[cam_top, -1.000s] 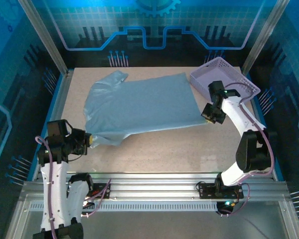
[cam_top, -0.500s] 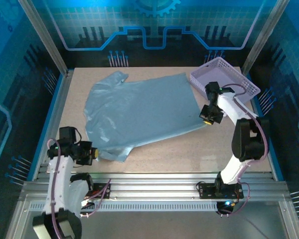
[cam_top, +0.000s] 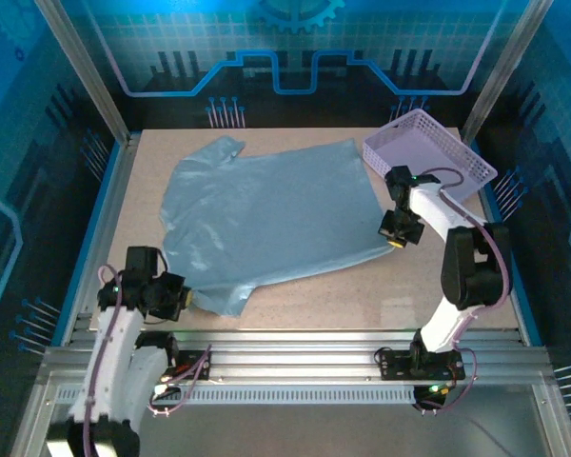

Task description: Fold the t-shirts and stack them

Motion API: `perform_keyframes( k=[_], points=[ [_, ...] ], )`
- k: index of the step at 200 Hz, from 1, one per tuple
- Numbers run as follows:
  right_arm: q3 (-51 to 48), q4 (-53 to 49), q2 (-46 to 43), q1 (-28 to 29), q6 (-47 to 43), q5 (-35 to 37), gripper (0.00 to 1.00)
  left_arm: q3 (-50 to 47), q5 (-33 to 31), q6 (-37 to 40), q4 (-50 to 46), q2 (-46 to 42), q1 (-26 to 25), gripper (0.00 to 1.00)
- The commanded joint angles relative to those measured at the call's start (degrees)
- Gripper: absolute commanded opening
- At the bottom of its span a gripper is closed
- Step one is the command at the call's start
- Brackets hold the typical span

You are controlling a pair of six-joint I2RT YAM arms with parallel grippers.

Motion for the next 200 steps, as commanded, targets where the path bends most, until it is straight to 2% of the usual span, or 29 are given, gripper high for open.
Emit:
perform_keyframes(
  k=[1, 18, 33, 44, 63, 78, 90, 107, 123, 135, 151, 200],
  points=[
    [-2.23, -0.89, -1.51, 0.44, 1.07, 1.6, 0.0, -3.85, 0.59, -4.99, -9.18, -4.16, -0.42, 0.01],
    [-2.94, -0.25, -0.57, 0.38, 0.79, 1.79, 0.0, -6.04, 2.07, -5.03, -7.22, -3.68, -0.46, 0.06],
    [-2.09, -0.78, 0.75, 0.31, 0.52, 2.41, 0.01, -5.72, 2.45, -4.07, -5.15, -1.07, -0.37, 0.25],
    [-0.95, -1.91, 0.83, 0.36, 0.56, 2.86, 0.13, -3.16, 1.59, -2.46, -4.78, 1.45, -0.44, 0.35],
    [-0.21, -2.71, -3.14, 0.86, 1.22, 4.46, 0.35, 6.32, -2.16, 0.22, -5.91, 5.17, -0.52, 0.41],
    [-0.45, -1.37, -7.87, 1.7, 1.16, 4.68, 0.43, 14.96, -5.73, 2.39, -6.06, 9.51, -0.51, 0.45],
    [-0.49, 1.04, -9.89, 2.65, 0.08, 2.93, 0.45, 19.48, -6.88, 4.59, -4.18, 14.35, -0.42, 0.47],
    [-0.34, 6.48, -8.88, 4.47, -2.78, -3.53, 0.43, 21.25, -5.81, 5.69, 2.31, 23.11, -0.33, 0.44],
    [1.5, 9.62, -3.9, 6.78, -4.46, -9.55, 0.38, 20.46, -3.75, 5.23, 11.3, 32.31, -0.33, 0.35],
    [3.83, 9.79, 0.69, 8.6, -5.07, -10.84, 0.34, 21.08, -3.1, 5.51, 15.36, 39.56, -0.08, 0.28],
    [6.46, 10.17, 5.76, 9.92, -5.05, -11.84, 0.32, 23.01, -3.03, 6.44, 18.07, 47.36, 0.02, 0.21],
    [16.27, 5.9, 19.14, 11.5, -2.88, -13.59, 0.31, 26.42, -2.99, 9.27, 21.31, 61.84, 1.61, 0.19]
  ],
)
